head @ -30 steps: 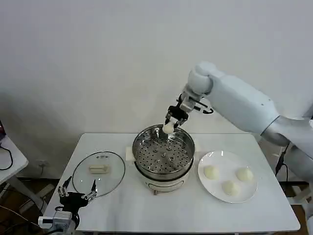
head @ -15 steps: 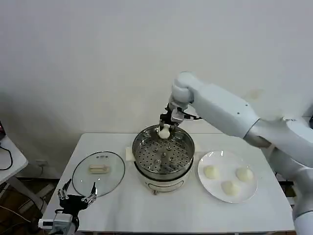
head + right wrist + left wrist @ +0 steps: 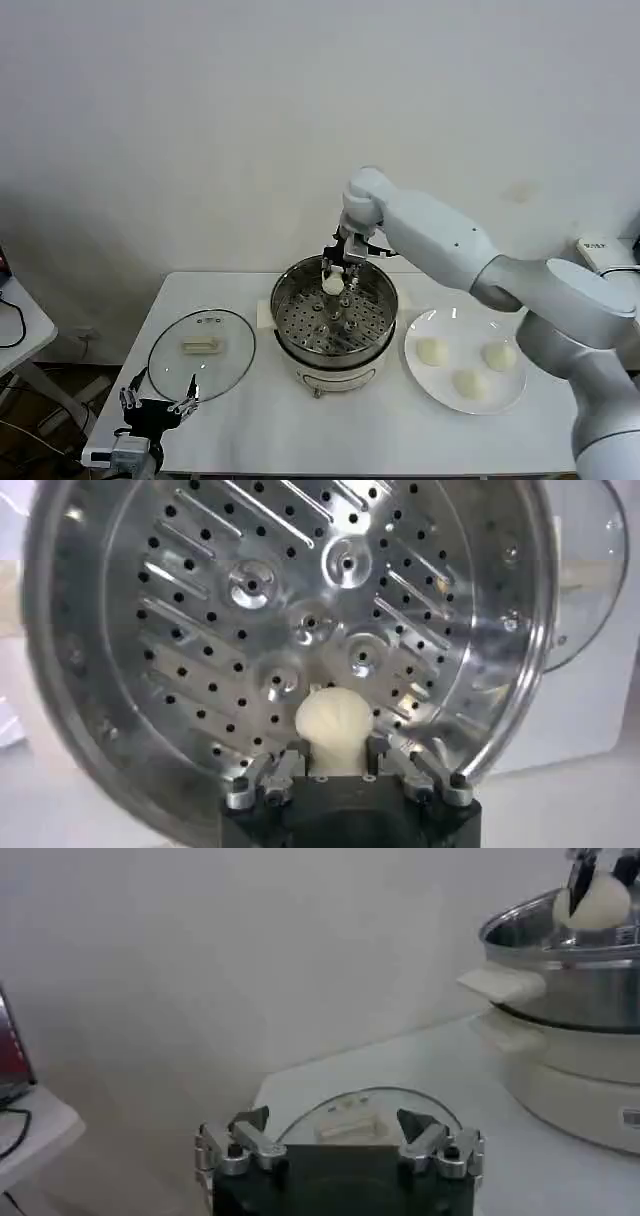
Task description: Take steamed baozi put them in steamer then cover it.
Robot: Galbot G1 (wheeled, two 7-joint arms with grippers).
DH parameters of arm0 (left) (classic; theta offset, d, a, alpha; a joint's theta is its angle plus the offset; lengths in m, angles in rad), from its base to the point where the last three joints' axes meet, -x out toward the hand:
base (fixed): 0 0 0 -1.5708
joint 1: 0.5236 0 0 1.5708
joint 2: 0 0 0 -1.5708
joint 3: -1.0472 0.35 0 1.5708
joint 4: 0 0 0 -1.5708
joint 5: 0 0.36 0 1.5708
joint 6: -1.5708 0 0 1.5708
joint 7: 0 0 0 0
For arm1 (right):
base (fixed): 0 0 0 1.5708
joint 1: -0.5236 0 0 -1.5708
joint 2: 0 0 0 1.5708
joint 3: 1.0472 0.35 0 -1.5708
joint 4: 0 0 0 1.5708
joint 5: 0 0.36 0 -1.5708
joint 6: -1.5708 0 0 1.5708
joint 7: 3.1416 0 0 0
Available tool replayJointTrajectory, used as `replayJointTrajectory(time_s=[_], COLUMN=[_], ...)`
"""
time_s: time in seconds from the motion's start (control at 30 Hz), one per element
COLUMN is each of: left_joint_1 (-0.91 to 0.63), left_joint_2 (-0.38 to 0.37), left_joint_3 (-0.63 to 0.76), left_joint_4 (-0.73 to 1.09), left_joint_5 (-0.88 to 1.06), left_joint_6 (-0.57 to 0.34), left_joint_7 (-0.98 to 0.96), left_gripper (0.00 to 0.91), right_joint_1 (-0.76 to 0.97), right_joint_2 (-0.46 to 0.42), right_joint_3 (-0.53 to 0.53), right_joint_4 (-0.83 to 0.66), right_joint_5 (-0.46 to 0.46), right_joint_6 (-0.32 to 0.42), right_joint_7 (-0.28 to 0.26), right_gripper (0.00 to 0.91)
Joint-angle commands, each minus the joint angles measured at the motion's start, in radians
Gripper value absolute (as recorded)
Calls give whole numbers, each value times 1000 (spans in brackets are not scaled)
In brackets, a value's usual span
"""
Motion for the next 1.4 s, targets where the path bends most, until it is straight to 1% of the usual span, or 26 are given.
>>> replayJointTrajectory(time_s=[0.03,0.33,0.37,0.4,0.43,0.57,0.63,0.7,0.97,1.03,1.13,1.17,1.2,1.27,1.33,1.4], left_joint_1=[-1,-1,-1,-1,-2,-3,-4,-4,-4,-4,-7,-9,-10,-12,-14,-16], left_joint_2=[0,-1,-1,-1,-1,-1,-1,-2,-1,-2,-3,-3,-3,-2,-3,-4], left_joint_3=[1,3,3,2,2,2,3,4,4,5,7,9,10,13,15,16], left_joint_4=[1,9,9,9,10,12,12,11,11,9,7,7,7,6,3,-1], left_joint_5=[1,0,0,0,-1,-1,-1,-1,0,0,0,1,1,2,4,4], left_joint_6=[0,-2,-2,-2,-2,-2,-2,-2,-1,-1,0,1,2,3,4,6], left_joint_7=[0,0,0,1,0,1,1,2,2,3,5,5,5,6,7,9], left_gripper=[907,907,907,907,907,907,907,907,907,907,907,907,907,907,907,907], right_joint_1=[-20,-22,-22,-22,-22,-20,-17,-14,-7,2,18,34,41,61,79,104], right_joint_2=[23,38,41,43,42,37,34,32,10,-6,-34,-56,-69,-102,-135,-183], right_joint_3=[4,9,10,10,10,12,12,9,3,1,-6,-13,-14,-14,-18,-26], right_joint_4=[-46,-77,-85,-92,-93,-90,-90,-89,-56,-31,26,73,87,156,224,286], right_joint_5=[-18,-23,-23,-26,-28,-33,-32,-26,9,14,46,80,89,157,221,293], right_joint_6=[12,12,12,12,12,12,11,11,-15,-26,-55,-98,-108,-170,-226,-249], right_joint_7=[22,27,28,32,35,47,66,73,74,68,52,43,40,2,-19,-24], right_gripper=[453,453,595,715,897,907,907,907,907,907,907,907,907,907,907,907])
